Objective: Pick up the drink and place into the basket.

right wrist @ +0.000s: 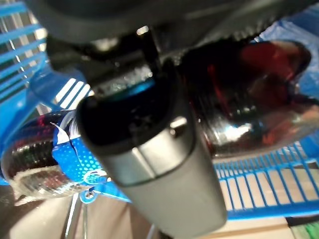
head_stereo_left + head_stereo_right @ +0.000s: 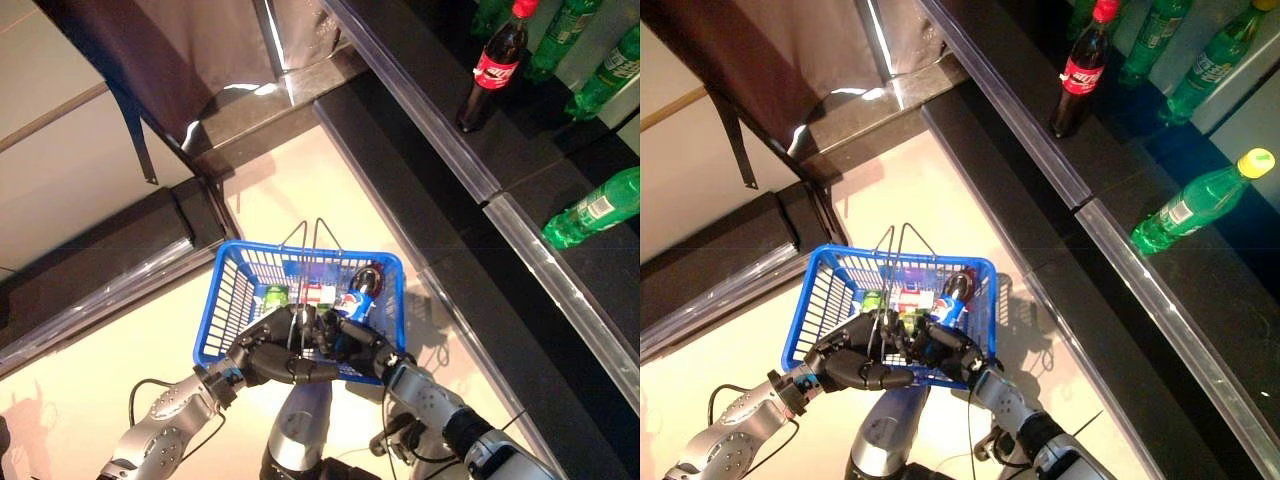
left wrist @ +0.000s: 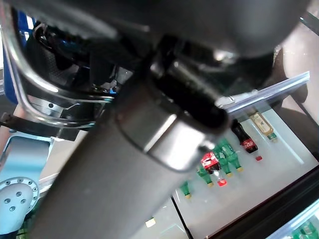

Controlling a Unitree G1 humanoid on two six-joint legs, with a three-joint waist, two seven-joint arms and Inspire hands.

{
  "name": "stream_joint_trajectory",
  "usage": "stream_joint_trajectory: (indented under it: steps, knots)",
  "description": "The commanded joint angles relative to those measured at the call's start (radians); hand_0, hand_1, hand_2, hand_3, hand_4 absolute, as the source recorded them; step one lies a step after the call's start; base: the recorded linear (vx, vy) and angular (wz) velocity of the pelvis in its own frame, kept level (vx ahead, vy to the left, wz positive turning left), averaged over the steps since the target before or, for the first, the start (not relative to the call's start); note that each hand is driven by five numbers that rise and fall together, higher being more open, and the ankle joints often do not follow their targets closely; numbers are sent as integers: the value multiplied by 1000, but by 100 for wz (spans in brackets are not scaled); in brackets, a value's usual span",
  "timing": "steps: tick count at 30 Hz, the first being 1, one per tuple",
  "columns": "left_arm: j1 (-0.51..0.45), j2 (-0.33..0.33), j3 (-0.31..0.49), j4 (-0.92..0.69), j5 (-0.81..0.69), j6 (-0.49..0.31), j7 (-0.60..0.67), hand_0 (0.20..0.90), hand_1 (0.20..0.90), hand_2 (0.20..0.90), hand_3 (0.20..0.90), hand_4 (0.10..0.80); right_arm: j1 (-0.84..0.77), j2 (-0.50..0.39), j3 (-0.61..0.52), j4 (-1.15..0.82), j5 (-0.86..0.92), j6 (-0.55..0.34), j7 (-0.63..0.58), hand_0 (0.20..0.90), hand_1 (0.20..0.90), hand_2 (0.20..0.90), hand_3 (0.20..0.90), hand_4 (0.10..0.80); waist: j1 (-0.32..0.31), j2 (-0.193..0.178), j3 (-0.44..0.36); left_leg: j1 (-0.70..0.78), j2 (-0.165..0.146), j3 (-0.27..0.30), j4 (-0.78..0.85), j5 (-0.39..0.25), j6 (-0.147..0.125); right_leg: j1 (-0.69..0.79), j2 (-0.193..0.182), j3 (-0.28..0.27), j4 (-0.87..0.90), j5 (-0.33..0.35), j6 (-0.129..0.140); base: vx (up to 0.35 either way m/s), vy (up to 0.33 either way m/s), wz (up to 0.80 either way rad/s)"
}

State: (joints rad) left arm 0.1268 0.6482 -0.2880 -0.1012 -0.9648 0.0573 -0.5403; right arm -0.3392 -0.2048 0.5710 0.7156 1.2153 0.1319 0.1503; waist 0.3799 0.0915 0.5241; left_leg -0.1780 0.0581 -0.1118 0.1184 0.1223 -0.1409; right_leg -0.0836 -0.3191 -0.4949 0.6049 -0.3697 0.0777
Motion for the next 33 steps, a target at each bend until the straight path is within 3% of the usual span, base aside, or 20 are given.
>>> stream_joint_trajectory:
  steps: [1,10,15,16,17,33]
  knots:
    - [-129,-128,38,-405,-170,-287,-220,300,300,300,200,100,25,143,106,-50,-30,98,152,300,300,300,200,100,-11,30,-85,-1,-68,7,88,-78,72,66,63,-7,-252,250,-37,0,0,0]
    - [-147,-131,35,-416,-176,-280,-215,300,300,300,200,100,-5,147,26,73,55,162,24,300,300,300,200,100,-12,35,-76,-8,-72,8,94,-81,78,51,55,-6,-239,253,-37,0,0,0]
    - [-181,-130,37,-434,-179,-237,-202,300,300,300,200,100,-109,162,-80,231,117,203,-79,300,300,300,200,100,4,39,-68,-3,-79,-3,92,-84,83,54,53,-8,-236,257,-37,9,-5,3]
    - [-188,-129,39,-436,-180,-227,-200,300,300,300,200,100,-131,163,-97,254,131,208,-91,646,646,646,604,504,7,39,-67,-2,-80,-6,93,-85,84,55,53,-9,-235,257,-36,17,-17,8]
    - [-193,-131,41,-438,-182,-215,-199,300,300,300,200,100,-151,161,-111,270,138,205,-109,900,900,900,900,800,11,39,-67,-1,-81,-10,94,-86,84,58,54,-10,-237,258,-37,25,-16,8]
    - [-243,-139,59,-444,-193,-134,-162,300,300,300,200,100,-259,158,-162,371,150,162,-148,900,900,900,900,800,35,24,-72,12,-82,-24,90,-93,94,74,60,-16,-247,266,-27,19,-1,4]
